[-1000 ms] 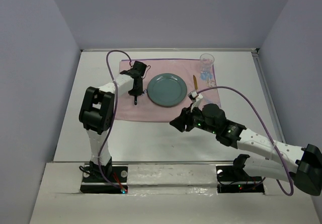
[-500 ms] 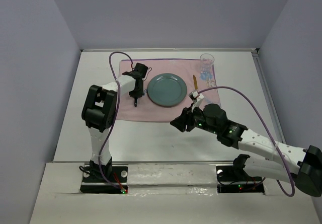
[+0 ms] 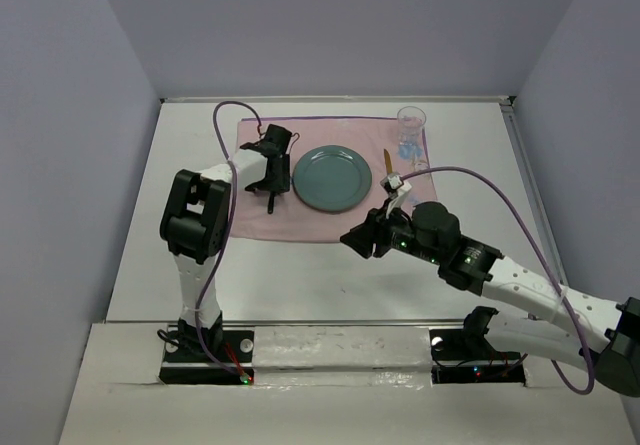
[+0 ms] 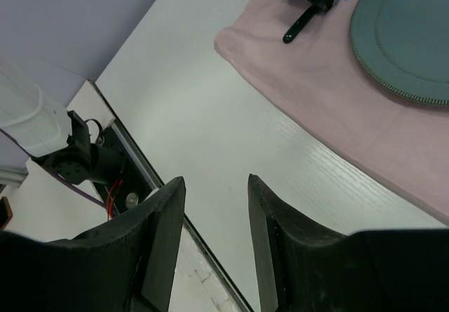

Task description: Set the dinner table for one person

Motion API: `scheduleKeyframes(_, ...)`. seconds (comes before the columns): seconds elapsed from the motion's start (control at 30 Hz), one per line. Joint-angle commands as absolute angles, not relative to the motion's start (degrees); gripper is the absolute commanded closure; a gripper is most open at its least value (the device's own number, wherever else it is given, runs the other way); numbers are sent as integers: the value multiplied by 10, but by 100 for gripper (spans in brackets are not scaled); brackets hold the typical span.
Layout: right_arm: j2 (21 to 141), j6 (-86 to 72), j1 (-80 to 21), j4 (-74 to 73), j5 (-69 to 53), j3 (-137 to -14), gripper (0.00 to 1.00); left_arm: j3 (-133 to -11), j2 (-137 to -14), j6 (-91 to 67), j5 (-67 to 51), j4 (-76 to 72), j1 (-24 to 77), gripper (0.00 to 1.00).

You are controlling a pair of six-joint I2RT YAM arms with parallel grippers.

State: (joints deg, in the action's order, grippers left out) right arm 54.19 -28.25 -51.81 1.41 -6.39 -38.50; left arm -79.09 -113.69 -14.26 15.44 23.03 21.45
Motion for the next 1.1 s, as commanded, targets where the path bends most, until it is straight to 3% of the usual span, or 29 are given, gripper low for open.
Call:
scheduleKeyframes(0.0, 526, -270, -517, 4, -57, -421, 53, -784, -1093, -148, 146, 236, 217, 23)
scheduleKeyframes(0.2, 530, -256, -517, -25, -49, -447, 53, -797, -995, -162, 120, 227, 217, 18)
scheduleKeyframes(0.33, 525, -236, -517, -49, -24, -463, 53, -783, -866, -175, 114, 189, 217, 14)
scheduleKeyframes(0.43, 505, -215, -517, -65, 28, -466, 54, -734, -779, -181, 106, 153, 219, 12)
scheduleKeyframes(0.57, 456, -188, -517, -100, 110, -479, 52, -648, -626, -196, 70, 84, 218, 1)
scheduleKeyframes(0.67, 392, -178, -517, -137, 163, -504, 31, -610, -517, -199, 42, 78, 219, 1)
scheduleKeyframes(0.7, 374, -174, -517, -148, 175, -511, 15, -593, -497, -191, 33, 75, 219, 1)
scheduleKeyframes(0.77, 317, -169, -517, -152, 230, -513, 1, -578, -441, -170, 4, 67, 218, 1)
scheduleKeyframes(1.07, 215, -131, -517, -154, 445, -455, 0, -491, -321, -120, 38, 48, 218, 1)
